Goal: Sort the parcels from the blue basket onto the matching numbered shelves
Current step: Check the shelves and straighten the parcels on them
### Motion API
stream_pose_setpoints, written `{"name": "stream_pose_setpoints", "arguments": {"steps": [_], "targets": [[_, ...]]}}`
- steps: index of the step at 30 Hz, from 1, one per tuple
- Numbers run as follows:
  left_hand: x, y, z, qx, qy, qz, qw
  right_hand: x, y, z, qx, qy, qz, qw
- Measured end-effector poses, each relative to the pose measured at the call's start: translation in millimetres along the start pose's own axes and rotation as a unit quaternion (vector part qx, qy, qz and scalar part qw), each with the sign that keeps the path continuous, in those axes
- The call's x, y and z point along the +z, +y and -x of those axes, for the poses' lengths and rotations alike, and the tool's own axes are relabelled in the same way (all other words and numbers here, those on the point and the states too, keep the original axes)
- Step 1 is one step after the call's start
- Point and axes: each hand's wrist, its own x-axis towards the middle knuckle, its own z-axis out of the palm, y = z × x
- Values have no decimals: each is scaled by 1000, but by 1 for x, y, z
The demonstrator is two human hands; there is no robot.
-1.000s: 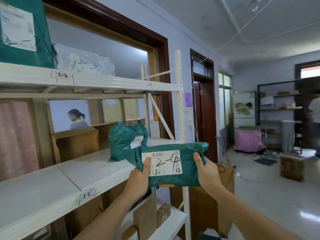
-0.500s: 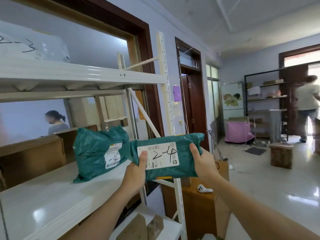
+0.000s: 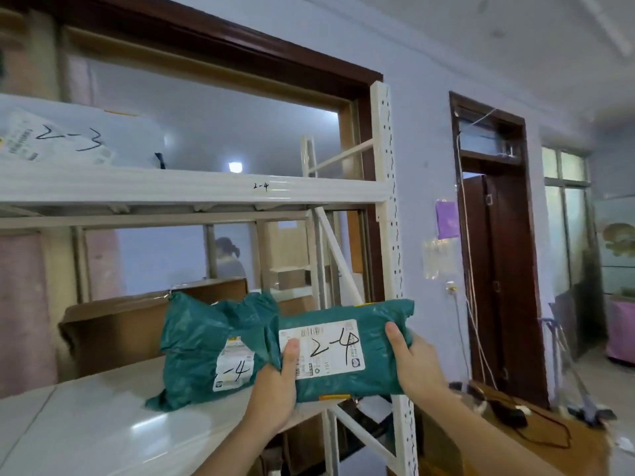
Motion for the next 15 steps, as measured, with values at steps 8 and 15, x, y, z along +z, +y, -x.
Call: {"name": "stream_pose_setpoints", "arguments": {"steps": [8, 15], "targets": [[-38, 12, 3, -26, 136, -71, 988, 48, -8, -33, -32, -108, -74, 991], [-112, 115, -3, 65, 191, -127, 971, 85, -105, -76, -103, -137, -112, 979]]}}
